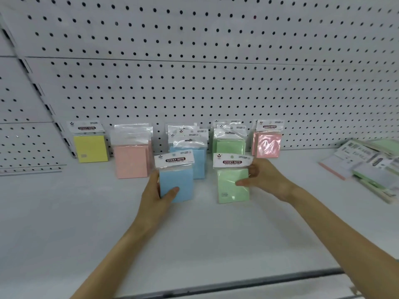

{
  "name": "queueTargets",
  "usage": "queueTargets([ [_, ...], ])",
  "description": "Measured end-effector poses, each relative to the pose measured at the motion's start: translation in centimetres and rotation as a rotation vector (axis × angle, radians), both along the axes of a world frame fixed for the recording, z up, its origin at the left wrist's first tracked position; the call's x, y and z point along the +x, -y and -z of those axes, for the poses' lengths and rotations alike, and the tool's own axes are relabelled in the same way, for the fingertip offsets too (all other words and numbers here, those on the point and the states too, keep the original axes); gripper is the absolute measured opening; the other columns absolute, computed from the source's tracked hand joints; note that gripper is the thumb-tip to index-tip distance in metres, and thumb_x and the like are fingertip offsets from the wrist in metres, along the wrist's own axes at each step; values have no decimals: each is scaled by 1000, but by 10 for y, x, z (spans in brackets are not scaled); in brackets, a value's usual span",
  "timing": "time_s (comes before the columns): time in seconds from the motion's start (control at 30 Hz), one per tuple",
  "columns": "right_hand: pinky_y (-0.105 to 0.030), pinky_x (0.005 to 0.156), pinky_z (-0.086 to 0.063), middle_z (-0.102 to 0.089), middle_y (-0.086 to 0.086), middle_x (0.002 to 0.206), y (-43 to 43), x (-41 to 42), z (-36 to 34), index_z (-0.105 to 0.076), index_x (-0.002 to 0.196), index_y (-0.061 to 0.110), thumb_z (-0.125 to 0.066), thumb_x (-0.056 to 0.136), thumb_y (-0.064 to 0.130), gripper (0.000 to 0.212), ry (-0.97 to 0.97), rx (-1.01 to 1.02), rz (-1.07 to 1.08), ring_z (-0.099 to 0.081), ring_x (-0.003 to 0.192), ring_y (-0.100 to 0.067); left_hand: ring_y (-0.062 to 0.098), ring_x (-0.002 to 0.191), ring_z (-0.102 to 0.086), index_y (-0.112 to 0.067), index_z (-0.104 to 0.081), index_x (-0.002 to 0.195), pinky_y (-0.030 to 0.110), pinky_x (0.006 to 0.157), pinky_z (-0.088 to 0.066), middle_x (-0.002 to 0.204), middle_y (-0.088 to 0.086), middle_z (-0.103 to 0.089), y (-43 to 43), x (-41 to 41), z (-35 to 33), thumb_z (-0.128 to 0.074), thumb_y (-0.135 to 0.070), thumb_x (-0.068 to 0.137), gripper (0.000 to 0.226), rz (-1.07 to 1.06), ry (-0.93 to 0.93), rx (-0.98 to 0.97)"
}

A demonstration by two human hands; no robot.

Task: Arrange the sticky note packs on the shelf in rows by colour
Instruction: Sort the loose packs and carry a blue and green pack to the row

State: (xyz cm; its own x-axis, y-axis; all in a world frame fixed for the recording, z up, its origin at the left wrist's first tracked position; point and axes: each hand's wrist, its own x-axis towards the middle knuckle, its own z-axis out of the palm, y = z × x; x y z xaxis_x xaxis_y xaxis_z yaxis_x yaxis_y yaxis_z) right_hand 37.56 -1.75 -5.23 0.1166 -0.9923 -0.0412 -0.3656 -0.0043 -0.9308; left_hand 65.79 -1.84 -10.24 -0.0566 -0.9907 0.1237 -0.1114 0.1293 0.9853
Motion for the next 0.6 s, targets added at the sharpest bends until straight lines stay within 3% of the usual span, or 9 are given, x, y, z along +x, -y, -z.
queueTargets([
  [0.1, -32, 86, -55, -71, -1, 100, 15, -3, 1, -64, 103, 22, -75, 73, -3, 41, -121, -137, 153, -68, 92, -17, -8, 93, -61, -44, -46, 110, 14, 77, -50, 103, -29, -65, 2, -5, 2, -69, -19, 72, 51, -31, 94, -83],
  [0.17, -31, 85, -53, -68, -5, 104, 26, -7, 4, -62, 114, 16, -74, 76, 2, 42, -208, -188, 239, -65, 92, -20, -9, 89, -59, -46, -44, 105, 6, 71, -45, 101, -29, -61, 4, -8, 0, -72, -5, 77, 57, -87, 162, -151],
  [0.23, -19, 78, -45, -60, -3, 106, 35, -12, 8, -57, 124, 11, -74, 78, 7, 49, -328, -264, 295, -57, 87, -16, 0, 90, -57, -45, -44, 105, 9, 73, -45, 105, -20, -56, 8, -11, -3, -69, 0, 81, 57, -147, 230, -202],
  [0.33, -5, 70, -37, -47, 0, 104, 42, -16, 17, -58, 123, 8, -75, 77, 7, 49, -422, -417, 319, -46, 77, -6, 20, 90, -56, -24, -49, 119, 31, 81, -47, 104, -7, -55, 17, -15, -2, -68, -5, 83, 44, -196, 346, -266],
  [0.4, -5, 70, -37, -46, -1, 102, 43, -17, 24, -61, 120, 10, -75, 77, 6, 45, -422, -471, 338, -47, 78, -10, 26, 94, -56, -13, -50, 121, 38, 82, -48, 101, -2, -58, 25, -17, -1, -68, -8, 84, 42, -211, 403, -287],
  [0.5, -7, 76, -39, -45, 0, 102, 44, -15, 37, -61, 118, 24, -72, 80, 4, 45, -384, -552, 360, -49, 81, -13, 29, 94, -57, -12, -48, 120, 45, 80, -50, 102, 3, -61, 36, -21, -2, -69, -11, 83, 43, -215, 432, -294],
  [0.6, -9, 86, -40, -44, 4, 108, 45, -15, 48, -57, 123, 27, -72, 81, 6, 49, -339, -565, 382, -50, 87, -9, 27, 94, -57, -15, -47, 121, 45, 81, -49, 106, 1, -60, 47, -24, -1, -70, -12, 82, 46, -219, 412, -274],
])
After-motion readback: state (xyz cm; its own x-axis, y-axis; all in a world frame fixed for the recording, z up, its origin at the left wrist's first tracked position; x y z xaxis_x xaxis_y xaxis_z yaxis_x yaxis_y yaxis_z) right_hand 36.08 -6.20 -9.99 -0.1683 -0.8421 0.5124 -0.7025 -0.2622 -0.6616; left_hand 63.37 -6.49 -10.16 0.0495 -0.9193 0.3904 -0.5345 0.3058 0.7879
